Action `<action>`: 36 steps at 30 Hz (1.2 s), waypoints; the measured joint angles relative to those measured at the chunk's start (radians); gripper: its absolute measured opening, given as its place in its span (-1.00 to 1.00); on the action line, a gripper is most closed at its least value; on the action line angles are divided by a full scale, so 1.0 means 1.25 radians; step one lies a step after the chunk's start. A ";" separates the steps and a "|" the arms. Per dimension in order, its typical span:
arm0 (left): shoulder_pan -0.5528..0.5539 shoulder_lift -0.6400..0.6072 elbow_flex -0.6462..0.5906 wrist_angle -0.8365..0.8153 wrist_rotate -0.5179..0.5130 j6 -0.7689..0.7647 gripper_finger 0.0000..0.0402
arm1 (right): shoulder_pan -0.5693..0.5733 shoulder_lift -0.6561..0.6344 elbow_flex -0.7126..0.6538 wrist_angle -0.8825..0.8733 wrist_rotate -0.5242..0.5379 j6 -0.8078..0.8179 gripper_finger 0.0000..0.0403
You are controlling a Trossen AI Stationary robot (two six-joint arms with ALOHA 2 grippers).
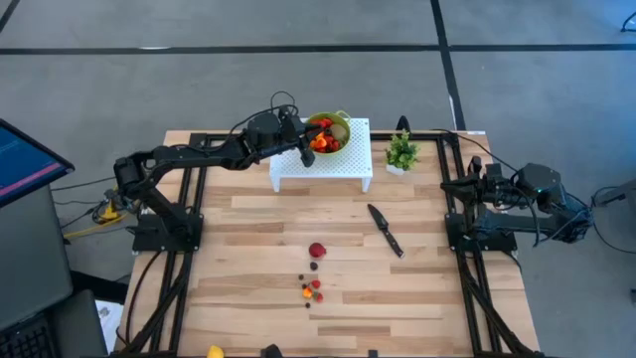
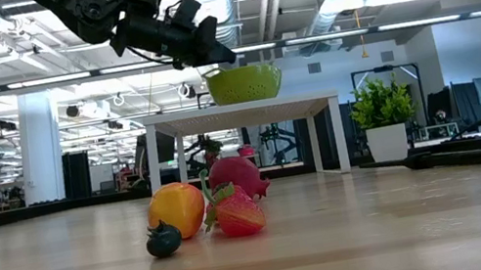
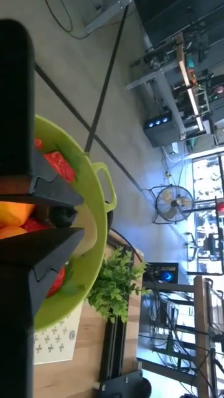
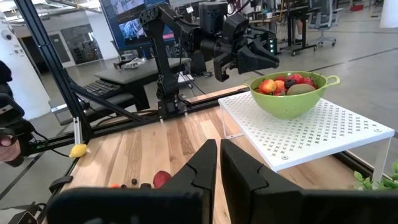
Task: Pick & Place Fruit
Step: Put the black blueberry into the green strainer bowl, then put the red pomegranate into the green strainer bowl
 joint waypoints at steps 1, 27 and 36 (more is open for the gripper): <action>0.000 0.000 0.000 -0.001 0.000 0.000 -0.73 | 0.000 0.000 0.000 0.000 0.000 0.000 -0.92; -0.012 -0.004 0.000 -0.030 -0.024 0.032 -0.45 | 0.000 0.000 0.000 0.000 0.000 0.000 -0.92; -0.130 -0.101 -0.001 -0.070 0.092 0.042 -0.45 | 0.000 0.000 0.000 0.000 0.000 0.000 -0.92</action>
